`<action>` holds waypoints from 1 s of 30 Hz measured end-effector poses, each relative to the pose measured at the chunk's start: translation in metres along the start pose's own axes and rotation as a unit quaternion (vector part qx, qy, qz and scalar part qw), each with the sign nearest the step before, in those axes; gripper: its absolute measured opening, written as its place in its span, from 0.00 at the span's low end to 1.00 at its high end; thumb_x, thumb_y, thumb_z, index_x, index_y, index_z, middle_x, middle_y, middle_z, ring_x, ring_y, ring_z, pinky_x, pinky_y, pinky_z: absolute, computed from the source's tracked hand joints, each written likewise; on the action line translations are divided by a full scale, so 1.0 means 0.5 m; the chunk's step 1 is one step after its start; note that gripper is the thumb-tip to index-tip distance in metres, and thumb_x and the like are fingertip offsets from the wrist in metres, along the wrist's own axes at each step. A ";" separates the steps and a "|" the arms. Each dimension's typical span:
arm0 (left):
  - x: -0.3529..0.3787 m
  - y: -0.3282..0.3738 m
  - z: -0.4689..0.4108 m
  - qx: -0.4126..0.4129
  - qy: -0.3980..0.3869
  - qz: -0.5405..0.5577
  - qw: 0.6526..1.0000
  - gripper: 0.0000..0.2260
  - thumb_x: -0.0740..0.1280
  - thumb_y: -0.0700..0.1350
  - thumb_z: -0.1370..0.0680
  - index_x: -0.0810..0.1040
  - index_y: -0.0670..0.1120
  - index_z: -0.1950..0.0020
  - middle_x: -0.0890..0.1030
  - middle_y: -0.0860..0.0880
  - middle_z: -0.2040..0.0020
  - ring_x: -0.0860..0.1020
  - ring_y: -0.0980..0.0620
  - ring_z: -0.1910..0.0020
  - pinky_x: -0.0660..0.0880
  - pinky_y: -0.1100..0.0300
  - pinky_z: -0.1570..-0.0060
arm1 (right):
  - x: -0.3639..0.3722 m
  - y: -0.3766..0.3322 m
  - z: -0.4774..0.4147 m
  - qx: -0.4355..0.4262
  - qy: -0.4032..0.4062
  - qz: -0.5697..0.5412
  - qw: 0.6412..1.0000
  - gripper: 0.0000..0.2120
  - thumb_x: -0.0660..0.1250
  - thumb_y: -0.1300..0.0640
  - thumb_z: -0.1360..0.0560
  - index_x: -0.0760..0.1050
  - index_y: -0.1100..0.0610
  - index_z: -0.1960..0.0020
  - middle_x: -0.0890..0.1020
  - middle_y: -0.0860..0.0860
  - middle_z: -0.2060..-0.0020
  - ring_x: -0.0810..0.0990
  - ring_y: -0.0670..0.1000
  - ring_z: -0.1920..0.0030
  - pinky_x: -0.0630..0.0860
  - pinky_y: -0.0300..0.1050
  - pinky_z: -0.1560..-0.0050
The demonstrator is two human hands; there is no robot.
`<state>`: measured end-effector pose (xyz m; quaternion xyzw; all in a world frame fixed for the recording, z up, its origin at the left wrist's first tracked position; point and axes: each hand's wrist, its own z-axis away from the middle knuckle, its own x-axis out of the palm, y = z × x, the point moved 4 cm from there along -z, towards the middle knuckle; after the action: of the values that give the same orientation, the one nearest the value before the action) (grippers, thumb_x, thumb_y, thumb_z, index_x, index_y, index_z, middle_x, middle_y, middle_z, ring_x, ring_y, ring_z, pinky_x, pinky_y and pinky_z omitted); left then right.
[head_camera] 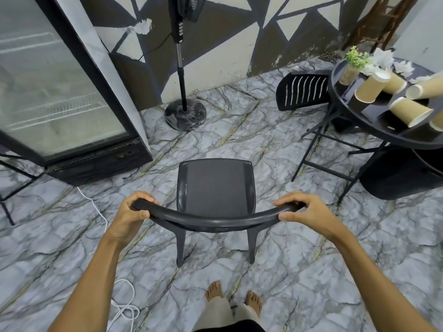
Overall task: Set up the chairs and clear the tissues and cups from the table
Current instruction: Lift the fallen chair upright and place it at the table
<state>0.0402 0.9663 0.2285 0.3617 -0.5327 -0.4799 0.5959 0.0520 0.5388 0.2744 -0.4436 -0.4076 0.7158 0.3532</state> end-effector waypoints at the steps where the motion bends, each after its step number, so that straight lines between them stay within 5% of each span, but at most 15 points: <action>1: -0.005 -0.003 -0.001 -0.001 0.005 0.005 1.000 0.24 0.85 0.55 0.50 0.83 0.47 0.61 0.82 0.47 0.62 0.80 0.52 0.61 0.77 0.63 0.60 | 0.001 0.003 -0.009 0.005 0.001 -0.009 1.000 0.25 0.78 0.35 0.45 0.85 0.48 0.53 0.84 0.43 0.49 0.81 0.42 0.46 0.76 0.39 0.45; 5: -0.015 -0.002 -0.016 0.004 0.006 0.011 1.000 0.24 0.85 0.54 0.49 0.82 0.46 0.61 0.82 0.47 0.62 0.80 0.52 0.60 0.77 0.63 0.60 | 0.008 0.022 -0.030 0.019 0.010 -0.090 0.996 0.23 0.79 0.46 0.44 0.84 0.54 0.51 0.83 0.44 0.42 0.79 0.41 0.39 0.76 0.45 0.41; 9: -0.032 0.001 -0.037 0.007 0.010 0.019 1.000 0.23 0.85 0.55 0.50 0.83 0.48 0.62 0.82 0.48 0.62 0.80 0.52 0.59 0.77 0.63 0.58 | 0.020 0.052 -0.036 0.015 0.042 -0.160 0.986 0.30 0.82 0.45 0.47 0.82 0.58 0.49 0.83 0.50 0.41 0.79 0.47 0.38 0.78 0.48 0.43; 14: -0.055 0.005 -0.057 0.008 0.006 0.025 1.000 0.22 0.84 0.56 0.48 0.82 0.49 0.61 0.82 0.49 0.61 0.79 0.52 0.58 0.76 0.62 0.56 | 0.059 0.060 -0.052 0.009 0.101 -0.242 0.965 0.24 0.81 0.55 0.48 0.78 0.62 0.56 0.84 0.52 0.58 0.83 0.48 0.57 0.79 0.40 0.58; 18: -0.060 0.020 -0.075 0.009 0.010 0.030 0.999 0.22 0.84 0.55 0.48 0.82 0.49 0.61 0.82 0.49 0.61 0.79 0.52 0.58 0.75 0.63 0.56 | 0.065 0.034 -0.080 -0.018 0.130 -0.290 0.948 0.17 0.78 0.61 0.45 0.77 0.60 0.59 0.82 0.50 0.66 0.80 0.47 0.65 0.77 0.38 0.64; 30: 0.016 0.063 -0.159 0.008 -0.048 0.016 0.999 0.26 0.84 0.51 0.43 0.77 0.42 0.55 0.80 0.45 0.59 0.80 0.50 0.60 0.77 0.62 0.57 | -0.003 0.018 -0.046 -0.091 0.210 -0.326 0.917 0.13 0.72 0.68 0.40 0.80 0.52 0.63 0.80 0.51 0.61 0.79 0.48 0.60 0.77 0.38 0.58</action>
<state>0.1237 0.9611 0.2469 0.3342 -0.5707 -0.4827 0.5741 0.0725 0.5399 0.2605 -0.4568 -0.5092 0.4110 0.6026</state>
